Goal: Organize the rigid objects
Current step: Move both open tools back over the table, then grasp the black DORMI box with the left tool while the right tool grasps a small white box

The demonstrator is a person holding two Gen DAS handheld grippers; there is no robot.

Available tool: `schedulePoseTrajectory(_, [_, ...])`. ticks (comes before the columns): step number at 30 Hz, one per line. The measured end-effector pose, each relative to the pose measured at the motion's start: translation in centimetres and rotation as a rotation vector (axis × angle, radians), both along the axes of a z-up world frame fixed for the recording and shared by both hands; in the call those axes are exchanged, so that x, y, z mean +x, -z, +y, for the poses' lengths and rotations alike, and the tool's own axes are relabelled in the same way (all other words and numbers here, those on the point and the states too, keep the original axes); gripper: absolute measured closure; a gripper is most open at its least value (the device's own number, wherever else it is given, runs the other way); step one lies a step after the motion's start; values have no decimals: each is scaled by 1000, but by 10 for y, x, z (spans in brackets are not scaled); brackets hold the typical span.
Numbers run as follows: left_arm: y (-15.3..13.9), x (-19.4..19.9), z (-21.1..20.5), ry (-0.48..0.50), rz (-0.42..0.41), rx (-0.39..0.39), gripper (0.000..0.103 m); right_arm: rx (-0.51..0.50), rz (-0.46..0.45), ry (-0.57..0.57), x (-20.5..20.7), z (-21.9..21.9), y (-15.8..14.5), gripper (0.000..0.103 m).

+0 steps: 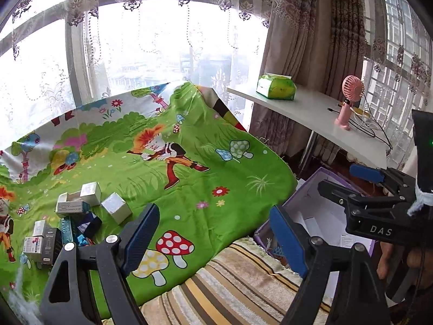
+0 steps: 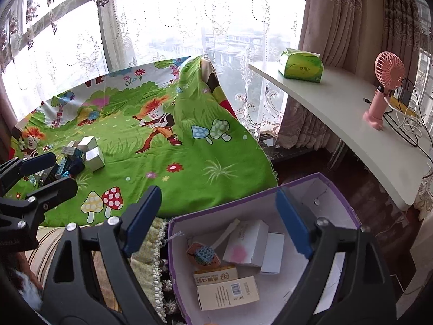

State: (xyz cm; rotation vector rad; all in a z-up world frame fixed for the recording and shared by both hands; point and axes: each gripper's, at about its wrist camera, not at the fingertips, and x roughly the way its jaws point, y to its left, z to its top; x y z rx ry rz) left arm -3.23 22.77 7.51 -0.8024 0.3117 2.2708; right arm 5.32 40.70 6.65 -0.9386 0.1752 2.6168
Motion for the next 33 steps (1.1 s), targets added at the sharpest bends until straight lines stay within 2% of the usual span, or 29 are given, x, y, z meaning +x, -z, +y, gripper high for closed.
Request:
schedulePoseTrajectory(3, [-5,-11,-18,-27,79,-68,19,-12,3,-60,-10,-12,-5,15])
schedulePoseTrajectory(6, [-8,-25,-39,-35,92,-97,19,-49,19,-126,-23,-25,-13,15])
schedulePoseTrajectory(8, [-10,-37,-55,-76,99,-111,19,-53,36,-154,-35,-35,-20,15])
schedulePoseTrajectory(13, [-7,-84,-100,-223,44,-86,19,-11,42,-222,-74,-69,-29,15])
schedulePoseTrajectory(17, [-6,-114,-140,-374,65,-61,19,-9,30,-285,-106,-94,-26,15])
schedulePoseTrajectory(19, [0,-127,-161,-427,30,-37,19,1,17,-308,-120,-107,-21,15])
schedulePoseTrajectory(23, [25,-146,-191,-530,-42,-44,18,9,-21,-331,-149,-127,-8,15])
schedulePoseTrajectory(30, [80,-160,-222,-594,-193,-33,19,9,-114,-394,-197,-152,31,15])
schedulePoseTrajectory(33, [95,-163,-226,-594,-245,-37,24,23,-163,-436,-214,-165,50,15])
